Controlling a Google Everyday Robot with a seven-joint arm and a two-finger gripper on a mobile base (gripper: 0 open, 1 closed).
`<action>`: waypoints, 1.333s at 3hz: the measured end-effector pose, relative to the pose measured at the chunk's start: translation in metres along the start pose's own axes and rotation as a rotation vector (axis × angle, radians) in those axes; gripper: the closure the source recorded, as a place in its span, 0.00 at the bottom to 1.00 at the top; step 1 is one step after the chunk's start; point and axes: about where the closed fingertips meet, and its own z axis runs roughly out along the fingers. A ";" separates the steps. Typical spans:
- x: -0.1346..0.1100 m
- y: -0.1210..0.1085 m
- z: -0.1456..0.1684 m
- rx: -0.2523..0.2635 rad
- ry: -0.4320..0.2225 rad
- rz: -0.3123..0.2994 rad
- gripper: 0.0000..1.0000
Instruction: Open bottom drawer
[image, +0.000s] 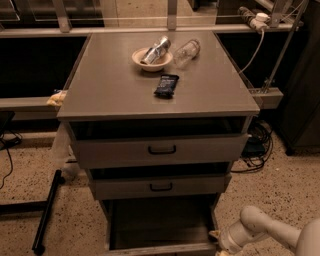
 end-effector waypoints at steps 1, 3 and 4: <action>0.000 0.000 0.000 0.000 0.000 0.000 0.00; -0.008 -0.018 -0.037 0.148 0.023 -0.126 0.00; -0.008 -0.018 -0.037 0.149 0.023 -0.126 0.00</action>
Offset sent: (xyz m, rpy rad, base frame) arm 0.0119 -0.0111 0.0137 -0.0464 -0.1077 0.0063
